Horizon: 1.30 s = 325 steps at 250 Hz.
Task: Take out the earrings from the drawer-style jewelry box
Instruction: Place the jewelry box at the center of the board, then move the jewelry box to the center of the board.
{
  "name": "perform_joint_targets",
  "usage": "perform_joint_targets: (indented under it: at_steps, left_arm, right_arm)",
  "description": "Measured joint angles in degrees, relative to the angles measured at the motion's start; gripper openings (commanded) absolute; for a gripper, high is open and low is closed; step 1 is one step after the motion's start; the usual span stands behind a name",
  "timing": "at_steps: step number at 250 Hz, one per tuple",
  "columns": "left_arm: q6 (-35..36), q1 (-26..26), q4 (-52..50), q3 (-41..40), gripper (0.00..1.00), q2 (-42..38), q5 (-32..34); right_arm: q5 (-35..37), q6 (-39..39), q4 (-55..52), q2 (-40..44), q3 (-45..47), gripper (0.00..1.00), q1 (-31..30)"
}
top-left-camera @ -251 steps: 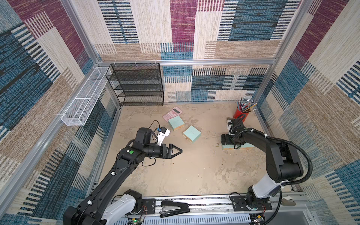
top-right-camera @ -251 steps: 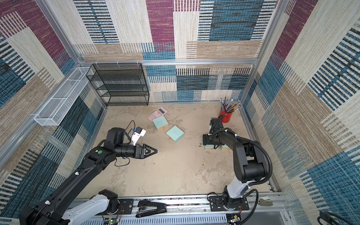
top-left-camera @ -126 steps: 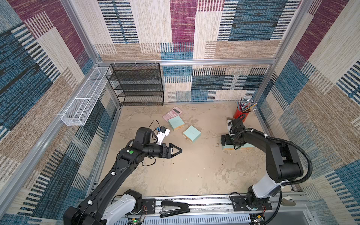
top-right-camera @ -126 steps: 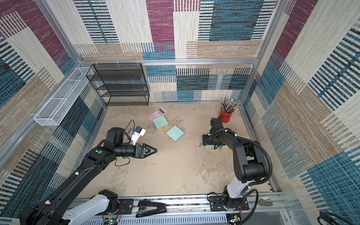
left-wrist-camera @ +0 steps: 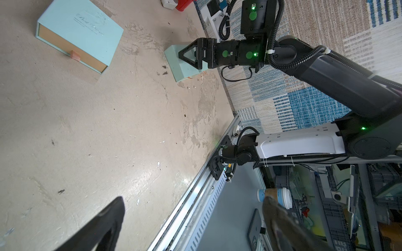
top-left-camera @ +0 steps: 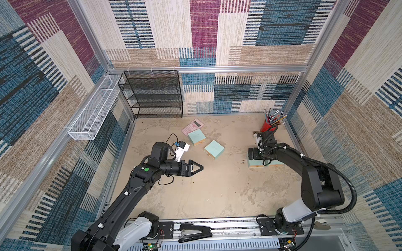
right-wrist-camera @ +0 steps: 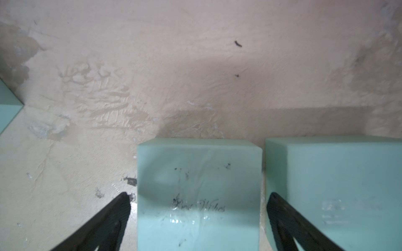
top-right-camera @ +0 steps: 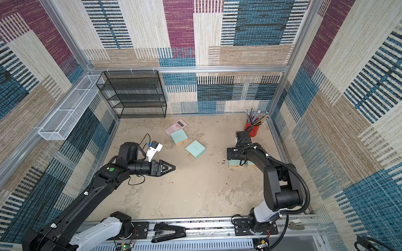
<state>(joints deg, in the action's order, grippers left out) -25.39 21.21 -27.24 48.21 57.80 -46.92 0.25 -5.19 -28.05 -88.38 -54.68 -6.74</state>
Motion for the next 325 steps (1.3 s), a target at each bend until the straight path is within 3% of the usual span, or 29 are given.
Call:
perform_joint_targets:
  at_steps: [49, 84, 125, 205, 251, 325]
  left_arm:
    - [-0.17, -0.09, 0.13, 0.0, 0.99, 0.59, 0.04]
    - [-2.16, -0.09, 2.71, -0.7, 0.98, 1.75, 0.26]
    - [-8.07, -0.09, 7.32, 0.15, 0.99, 8.9, 2.08]
    - [-15.37, -0.57, 14.29, 10.32, 0.95, 27.76, 11.47]
    - [-15.32, -1.62, 15.91, 22.95, 0.92, 43.34, 14.03]
    - [-9.27, -1.33, 11.28, 46.29, 0.89, 64.24, 10.97]
  right_arm:
    - [-0.79, -0.79, 0.94, 6.14, 0.37, 1.0, -0.07]
    - [-2.95, -2.19, 2.08, 11.47, 0.74, 0.95, -1.36]
    - [-6.91, -5.95, 5.09, 12.48, 1.9, 0.93, -6.03]
    - [-16.44, -11.78, 14.86, -6.56, -5.22, 0.8, -12.7]
    - [-19.23, -17.0, 20.41, -12.98, -7.48, 0.78, -12.57]
    - [-23.34, -24.41, 26.97, -12.55, -0.7, 0.77, -13.88]
